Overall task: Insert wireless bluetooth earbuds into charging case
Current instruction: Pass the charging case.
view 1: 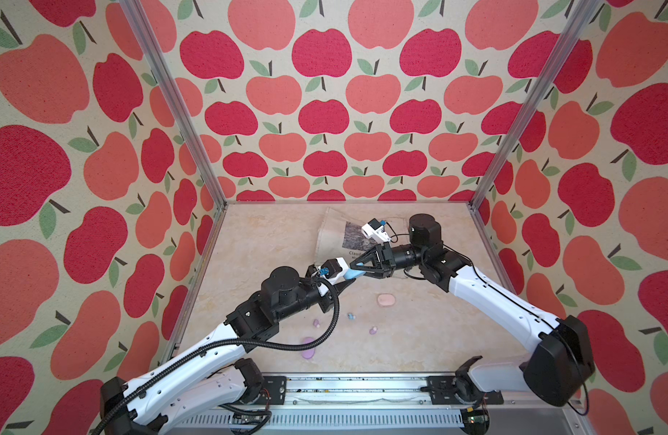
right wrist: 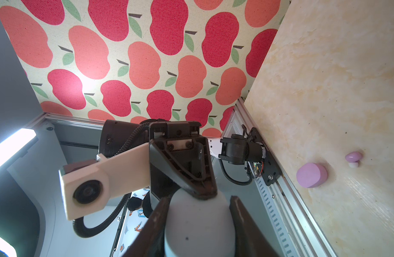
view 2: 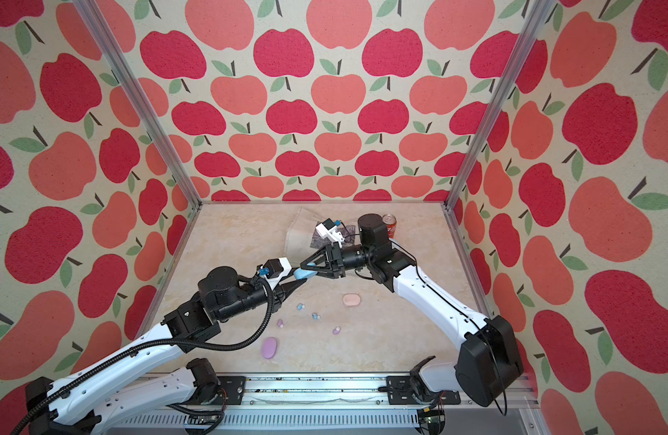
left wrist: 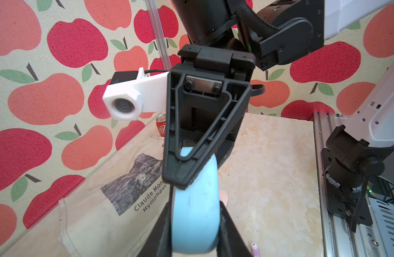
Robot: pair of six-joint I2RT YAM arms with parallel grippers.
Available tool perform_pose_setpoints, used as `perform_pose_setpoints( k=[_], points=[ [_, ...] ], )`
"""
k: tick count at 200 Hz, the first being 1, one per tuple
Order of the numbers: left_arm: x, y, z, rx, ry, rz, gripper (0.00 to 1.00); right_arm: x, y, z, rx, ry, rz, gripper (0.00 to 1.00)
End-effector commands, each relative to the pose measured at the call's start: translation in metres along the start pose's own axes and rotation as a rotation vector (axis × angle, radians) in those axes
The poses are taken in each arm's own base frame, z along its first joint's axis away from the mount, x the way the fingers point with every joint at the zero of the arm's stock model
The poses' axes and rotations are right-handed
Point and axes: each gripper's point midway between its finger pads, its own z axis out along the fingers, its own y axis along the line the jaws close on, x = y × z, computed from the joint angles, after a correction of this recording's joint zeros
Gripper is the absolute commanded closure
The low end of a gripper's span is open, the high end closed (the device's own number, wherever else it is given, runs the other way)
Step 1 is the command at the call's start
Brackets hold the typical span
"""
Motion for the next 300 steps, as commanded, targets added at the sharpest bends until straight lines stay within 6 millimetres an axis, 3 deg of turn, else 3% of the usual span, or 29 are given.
perform_pose_setpoints(
  k=[1, 23, 72, 97, 124, 161, 201, 300],
  points=[
    [-0.013, 0.006, 0.001, -0.026, -0.032, -0.006, 0.89, 0.000, 0.013, 0.003, -0.032, 0.017, -0.037, 0.68],
    [-0.012, 0.010, 0.001, -0.043, -0.036, -0.041, 0.85, 0.001, 0.014, 0.003, -0.035, 0.020, -0.041, 0.72],
    [-0.014, 0.010, -0.008, -0.009, -0.074, -0.195, 0.26, -0.004, 0.017, -0.002, -0.003, -0.018, -0.086, 0.75],
    [-0.010, -0.005, -0.025, 0.131, -0.085, -0.423, 0.14, -0.007, 0.018, -0.008, 0.060, -0.040, -0.163, 0.76],
    [-0.011, -0.017, -0.040, 0.317, -0.124, -0.685, 0.13, -0.010, 0.019, -0.012, 0.131, -0.065, -0.281, 0.77],
    [-0.025, -0.007, -0.044, 0.443, -0.214, -0.866, 0.11, -0.014, 0.031, -0.016, 0.174, -0.133, -0.496, 0.78],
    [-0.032, -0.008, -0.030, 0.499, -0.205, -0.832, 0.12, -0.011, 0.045, -0.014, 0.132, -0.150, -0.570, 0.78],
    [-0.049, -0.006, -0.021, 0.513, -0.256, -0.770, 0.17, -0.004, 0.045, -0.005, 0.100, -0.142, -0.546, 0.79]
  ],
)
